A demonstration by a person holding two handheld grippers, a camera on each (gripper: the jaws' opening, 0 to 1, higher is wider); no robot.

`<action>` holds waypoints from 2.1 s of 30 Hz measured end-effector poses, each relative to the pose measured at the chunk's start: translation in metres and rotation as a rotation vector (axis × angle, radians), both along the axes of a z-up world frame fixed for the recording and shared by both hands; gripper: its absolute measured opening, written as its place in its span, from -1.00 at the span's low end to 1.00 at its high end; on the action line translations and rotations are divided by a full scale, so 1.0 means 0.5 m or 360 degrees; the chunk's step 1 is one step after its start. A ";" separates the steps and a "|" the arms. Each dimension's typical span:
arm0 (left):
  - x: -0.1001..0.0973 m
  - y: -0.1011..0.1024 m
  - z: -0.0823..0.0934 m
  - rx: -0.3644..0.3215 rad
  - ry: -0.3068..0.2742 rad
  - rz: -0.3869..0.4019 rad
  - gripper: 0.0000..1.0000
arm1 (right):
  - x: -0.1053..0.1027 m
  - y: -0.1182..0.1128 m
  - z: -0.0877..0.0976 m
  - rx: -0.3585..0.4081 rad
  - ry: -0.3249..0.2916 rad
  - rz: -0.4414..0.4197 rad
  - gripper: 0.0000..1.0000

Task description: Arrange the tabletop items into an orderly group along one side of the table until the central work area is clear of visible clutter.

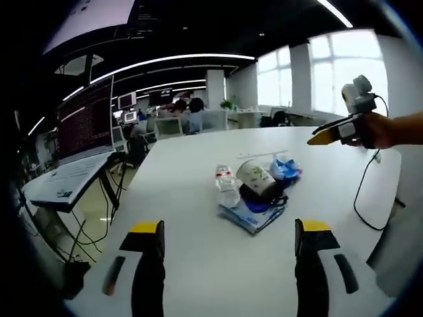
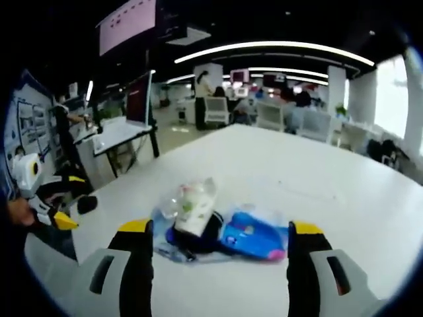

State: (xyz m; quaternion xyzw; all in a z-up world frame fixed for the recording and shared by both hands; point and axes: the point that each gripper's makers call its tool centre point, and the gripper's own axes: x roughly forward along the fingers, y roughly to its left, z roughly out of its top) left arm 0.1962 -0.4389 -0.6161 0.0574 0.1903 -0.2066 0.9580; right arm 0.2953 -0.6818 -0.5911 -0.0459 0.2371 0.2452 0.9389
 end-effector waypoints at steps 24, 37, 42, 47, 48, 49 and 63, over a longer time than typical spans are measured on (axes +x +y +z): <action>-0.007 -0.035 -0.022 0.0072 0.0042 -0.0095 0.53 | 0.087 0.109 -0.031 0.0108 0.0126 0.0075 0.62; 0.007 -0.030 -0.029 0.0062 0.0054 -0.0081 0.51 | 0.114 0.149 -0.065 0.0070 0.0180 0.0146 0.61; 0.010 -0.024 -0.033 0.0070 0.0060 -0.0072 0.50 | 0.124 0.157 -0.074 0.0093 0.0200 0.0140 0.60; 0.005 -0.033 -0.041 0.0070 0.0074 -0.0076 0.49 | 0.138 0.164 -0.077 0.0118 0.0221 0.0128 0.60; 0.004 -0.035 -0.042 0.0067 0.0079 -0.0079 0.49 | 0.140 0.166 -0.077 0.0119 0.0220 0.0128 0.60; 0.003 -0.038 -0.043 0.0065 0.0082 -0.0081 0.49 | 0.141 0.167 -0.077 0.0118 0.0219 0.0129 0.60; 0.006 -0.051 -0.054 0.0041 0.0096 -0.0090 0.50 | 0.178 0.181 -0.088 0.0150 0.0254 0.0132 0.59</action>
